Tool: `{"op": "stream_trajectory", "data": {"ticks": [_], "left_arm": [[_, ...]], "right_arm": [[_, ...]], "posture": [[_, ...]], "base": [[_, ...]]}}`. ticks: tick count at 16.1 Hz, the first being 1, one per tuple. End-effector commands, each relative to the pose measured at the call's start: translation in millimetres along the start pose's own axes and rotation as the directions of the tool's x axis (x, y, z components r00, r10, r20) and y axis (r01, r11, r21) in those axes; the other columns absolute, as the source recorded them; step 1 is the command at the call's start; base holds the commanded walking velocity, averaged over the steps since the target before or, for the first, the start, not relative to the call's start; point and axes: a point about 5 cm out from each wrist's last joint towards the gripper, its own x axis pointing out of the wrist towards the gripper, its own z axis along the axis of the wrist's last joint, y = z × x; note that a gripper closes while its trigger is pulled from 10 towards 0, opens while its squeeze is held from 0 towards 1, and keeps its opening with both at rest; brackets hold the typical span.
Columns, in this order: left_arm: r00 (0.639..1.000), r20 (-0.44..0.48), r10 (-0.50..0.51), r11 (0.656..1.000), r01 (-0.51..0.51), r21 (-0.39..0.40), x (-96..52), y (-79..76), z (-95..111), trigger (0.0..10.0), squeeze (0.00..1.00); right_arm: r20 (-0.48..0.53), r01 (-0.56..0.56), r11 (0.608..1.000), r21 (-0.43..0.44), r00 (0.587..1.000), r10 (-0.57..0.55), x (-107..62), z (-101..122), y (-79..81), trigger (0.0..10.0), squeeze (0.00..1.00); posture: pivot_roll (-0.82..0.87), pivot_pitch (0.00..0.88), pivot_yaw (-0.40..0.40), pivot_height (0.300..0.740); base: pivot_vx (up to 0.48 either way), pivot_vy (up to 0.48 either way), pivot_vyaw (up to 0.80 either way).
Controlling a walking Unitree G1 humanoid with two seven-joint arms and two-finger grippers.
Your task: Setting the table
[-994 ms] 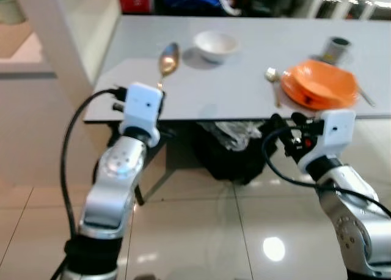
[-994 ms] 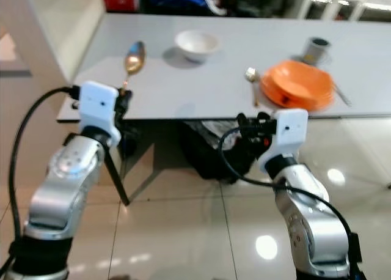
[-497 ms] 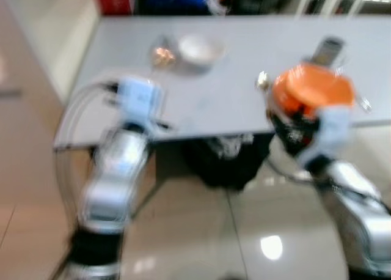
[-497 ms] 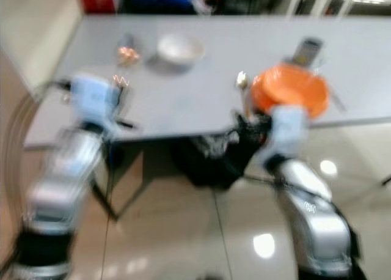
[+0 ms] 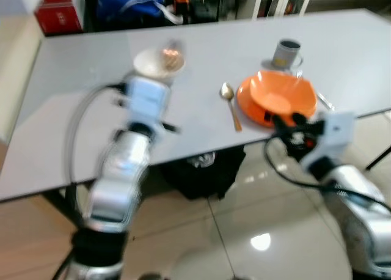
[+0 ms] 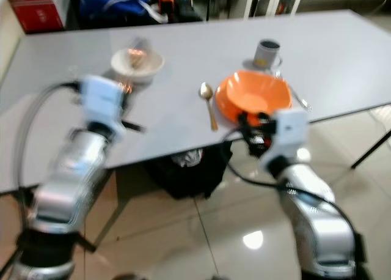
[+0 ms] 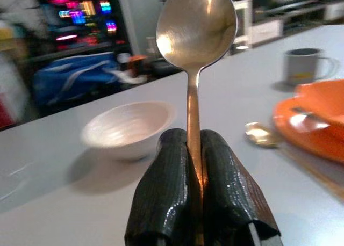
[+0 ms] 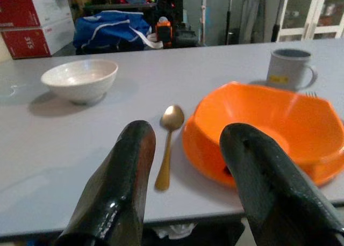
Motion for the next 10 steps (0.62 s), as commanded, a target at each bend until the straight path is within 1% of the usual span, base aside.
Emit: {"op": "stream_trajectory", "data": {"ticks": [1, 2, 4, 6, 7, 8, 9, 10], "left_arm": [[0.999, -0.003, 0.044, 0.999, -0.044, 0.016, -4.8, 12.4, 1, 10.0, 0.00], [0.998, -0.016, 0.055, 0.998, -0.055, 0.024, -8.2, 14.7, -2, 10.0, 0.00], [0.997, -0.017, 0.077, 0.997, -0.076, 0.030, -7.0, 18.9, -1, 10.0, 0.00], [0.997, -0.008, 0.074, 0.997, -0.074, 0.038, -4.7, 19.9, 2, 10.0, 0.00], [0.998, -0.003, 0.061, 0.997, -0.061, 0.040, -3.3, 18.7, 3, 10.0, 0.00], [0.998, -0.002, 0.056, 0.998, -0.056, 0.043, -2.9, 18.4, 3, 10.0, 0.00], [0.999, 0.027, 0.021, 0.998, -0.023, 0.051, 6.6, 15.3, 9, 10.0, 0.00], [0.999, 0.033, 0.016, 0.998, -0.018, 0.052, 8.5, 14.7, 10, 10.0, 0.00]], "right_arm": [[0.018, -0.093, 0.996, 0.004, 0.995, 0.093, 1.1, 5, 13.1, 10.0, 0.00], [-0.004, -0.136, 0.990, -0.032, 0.991, 0.136, -0.7, 2, 18.6, 10.0, 0.00], [-0.016, -0.161, 0.986, -0.031, 0.987, 0.161, 0.3, 0, 23.2, 10.0, 0.00], [-0.010, -0.168, 0.985, -0.042, 0.986, 0.167, 1.4, 1, 25.3, 10.0, 0.00], [-0.003, -0.138, 0.990, 0.017, 0.990, 0.138, 0.4, 0, 22.6, 10.0, 0.00], [-0.008, -0.118, 0.992, 0.048, 0.993, 0.119, -0.6, -1, 20.5, 10.0, 0.00], [-0.007, -0.121, 0.993, 0.014, 0.993, 0.121, -3.6, -1, 19.3, 10.0, 0.00], [-0.006, -0.121, 0.993, 0.011, 0.993, 0.121, -4.2, -1, 19.5, 10.0, 0.00]], "posture": [[0.03, 0.078, -0.050, 0.740], [0.03, 0.079, -0.058, 0.740], [0.04, 0.080, -0.063, 0.740], [0.03, 0.079, -0.055, 0.740], [0.03, 0.079, -0.052, 0.740], [0.03, 0.079, -0.052, 0.740], [0.03, 0.081, -0.050, 0.740], [0.03, 0.081, -0.050, 0.740]], "base": [[0.371, 0.000, 0.00], [0.371, 0.000, 0.00], [0.371, 0.000, 0.00], [0.371, 0.000, 0.49], [0.371, 0.000, 0.00], [0.371, 0.000, 0.00], [0.375, 0.000, 0.00], [0.375, 0.000, 0.00]]}}
